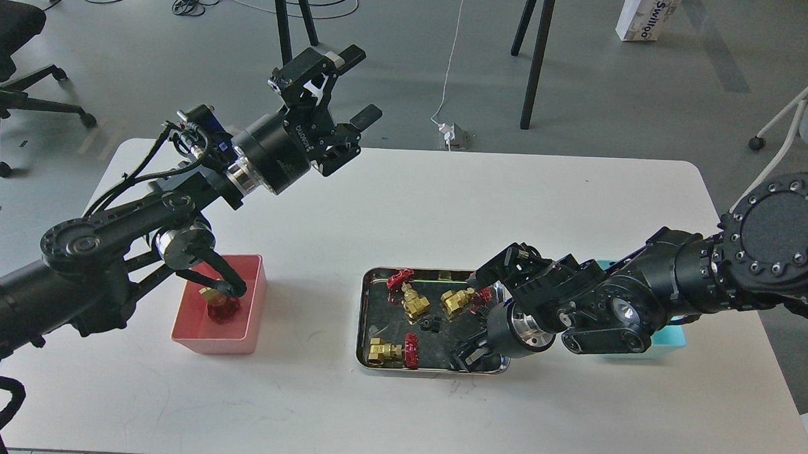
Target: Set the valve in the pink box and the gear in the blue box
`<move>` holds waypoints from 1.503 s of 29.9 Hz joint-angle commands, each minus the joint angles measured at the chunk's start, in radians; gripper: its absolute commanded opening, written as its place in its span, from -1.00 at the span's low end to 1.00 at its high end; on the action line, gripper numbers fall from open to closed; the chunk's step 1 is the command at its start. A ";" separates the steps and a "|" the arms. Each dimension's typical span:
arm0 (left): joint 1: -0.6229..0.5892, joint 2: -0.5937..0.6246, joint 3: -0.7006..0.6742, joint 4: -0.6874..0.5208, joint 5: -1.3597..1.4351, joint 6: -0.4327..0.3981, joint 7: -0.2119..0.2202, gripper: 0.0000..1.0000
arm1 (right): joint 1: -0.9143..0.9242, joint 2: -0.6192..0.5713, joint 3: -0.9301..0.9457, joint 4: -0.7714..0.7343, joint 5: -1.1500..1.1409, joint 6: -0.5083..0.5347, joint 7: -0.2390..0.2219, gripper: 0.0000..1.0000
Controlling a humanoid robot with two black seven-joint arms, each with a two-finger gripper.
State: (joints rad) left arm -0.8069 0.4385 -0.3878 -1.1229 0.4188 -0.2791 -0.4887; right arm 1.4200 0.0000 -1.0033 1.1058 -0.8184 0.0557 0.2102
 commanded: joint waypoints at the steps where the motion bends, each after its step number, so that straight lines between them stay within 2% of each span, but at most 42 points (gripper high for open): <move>1: 0.000 -0.012 0.001 0.002 0.000 0.000 0.000 0.88 | -0.006 0.000 0.000 -0.014 0.001 -0.002 0.000 -0.25; 13: 0.002 -0.014 0.001 0.017 0.000 -0.014 0.000 0.88 | -0.012 0.000 0.000 -0.014 -0.004 -0.004 0.012 -0.37; 23: 0.002 -0.021 0.001 0.029 0.000 -0.015 0.000 0.88 | 0.002 0.000 0.000 -0.011 -0.007 -0.004 0.012 -0.67; 30: 0.002 -0.032 0.001 0.029 0.000 -0.015 0.000 0.88 | 0.059 0.000 0.008 0.012 0.004 -0.004 0.023 -0.73; 35: 0.002 -0.035 0.001 0.029 0.000 -0.017 0.000 0.88 | 0.154 0.000 0.054 0.092 0.007 -0.005 0.035 -0.75; 36: 0.002 -0.035 0.000 0.029 0.000 -0.020 0.000 0.88 | 0.167 -0.020 0.069 0.113 0.007 -0.005 0.035 -0.75; 45: 0.002 -0.061 0.001 0.029 0.000 -0.028 0.000 0.88 | 0.157 -0.602 0.155 0.200 -0.008 -0.007 0.034 -0.75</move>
State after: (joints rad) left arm -0.8053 0.3835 -0.3881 -1.0936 0.4188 -0.3067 -0.4883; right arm 1.6024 -0.4305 -0.8721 1.2935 -0.8177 0.0490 0.2441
